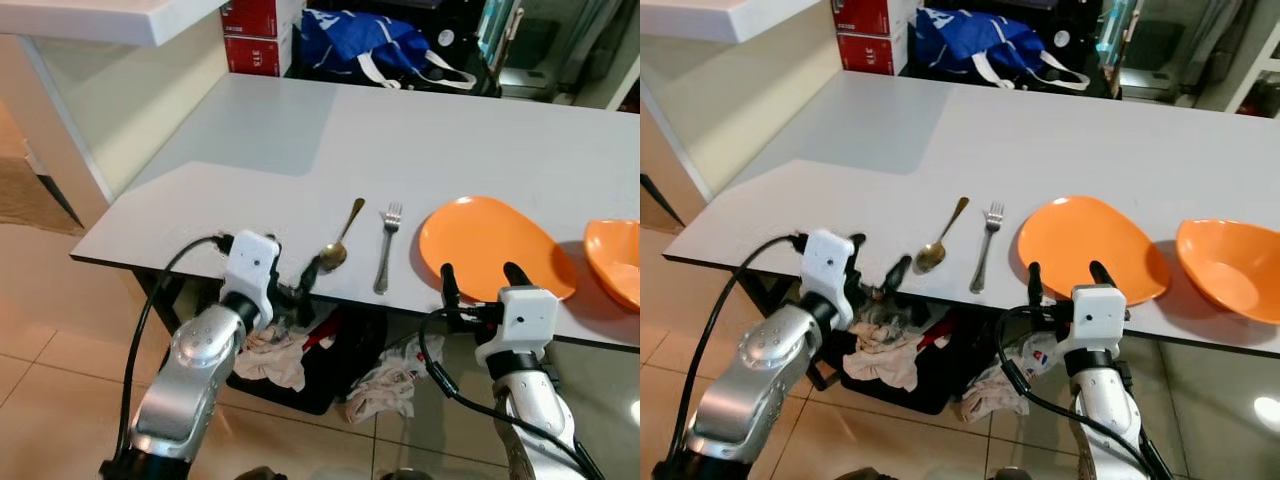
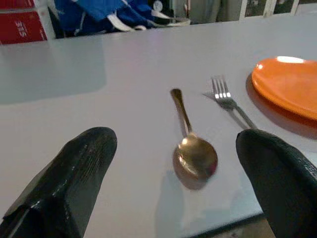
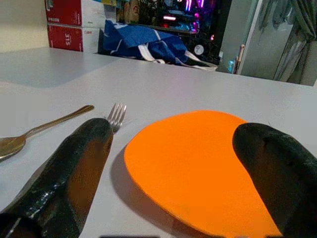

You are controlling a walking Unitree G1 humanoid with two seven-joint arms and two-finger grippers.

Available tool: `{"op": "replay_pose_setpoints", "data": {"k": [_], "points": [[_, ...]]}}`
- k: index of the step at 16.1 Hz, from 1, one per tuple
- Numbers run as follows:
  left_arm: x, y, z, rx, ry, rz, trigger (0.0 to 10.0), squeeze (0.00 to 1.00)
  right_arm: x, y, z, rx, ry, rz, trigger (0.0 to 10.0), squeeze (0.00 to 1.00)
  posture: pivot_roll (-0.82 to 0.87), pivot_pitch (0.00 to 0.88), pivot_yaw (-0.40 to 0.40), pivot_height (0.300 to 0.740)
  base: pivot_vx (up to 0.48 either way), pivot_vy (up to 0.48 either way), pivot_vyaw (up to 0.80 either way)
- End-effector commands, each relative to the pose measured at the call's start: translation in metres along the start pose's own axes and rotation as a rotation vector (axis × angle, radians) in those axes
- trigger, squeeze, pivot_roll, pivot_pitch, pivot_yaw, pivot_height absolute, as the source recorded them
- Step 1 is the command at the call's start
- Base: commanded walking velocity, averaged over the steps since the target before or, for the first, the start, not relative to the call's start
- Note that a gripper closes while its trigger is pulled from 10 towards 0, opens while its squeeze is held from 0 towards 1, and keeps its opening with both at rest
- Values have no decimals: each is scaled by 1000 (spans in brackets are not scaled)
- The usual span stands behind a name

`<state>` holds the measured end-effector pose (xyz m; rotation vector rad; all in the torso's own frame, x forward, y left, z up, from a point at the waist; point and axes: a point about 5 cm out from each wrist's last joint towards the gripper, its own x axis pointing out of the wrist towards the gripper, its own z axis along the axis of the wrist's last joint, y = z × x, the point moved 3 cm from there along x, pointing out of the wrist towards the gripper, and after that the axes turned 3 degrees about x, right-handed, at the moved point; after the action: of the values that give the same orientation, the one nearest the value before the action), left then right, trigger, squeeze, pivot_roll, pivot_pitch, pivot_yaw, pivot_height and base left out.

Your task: Setting the table

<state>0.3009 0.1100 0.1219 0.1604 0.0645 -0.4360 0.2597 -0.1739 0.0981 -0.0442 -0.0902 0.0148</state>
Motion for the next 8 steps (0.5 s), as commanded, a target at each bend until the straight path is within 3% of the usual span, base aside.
{"op": "replay_pose_setpoints", "data": {"k": [1, 3, 6, 8], "points": [[7, 4, 7, 1, -24, 9, 10000, 0, 1, -1, -2, -7, 10, 12, 10000, 0, -112, 0, 12, 736, 0, 0, -769], [9, 4, 10, 2, -37, 12, 10000, 0, 2, 3, -2, -11, 8, 35, 10000, 0, -110, 0, 8, 736, 0, 131, 0], [16, 10, 8, -67, -28, 51, 10000, 0, 2, 6, -2, -14, 12, 52, 10000, 0, -124, 0, 5, 736, 0, 475, 0], [22, 11, 10, -57, -34, 52, 10000, 0, 2, 3, -3, -17, 15, 55, 10000, 0, -131, 0, 4, 736, 0, 478, 0]]}}
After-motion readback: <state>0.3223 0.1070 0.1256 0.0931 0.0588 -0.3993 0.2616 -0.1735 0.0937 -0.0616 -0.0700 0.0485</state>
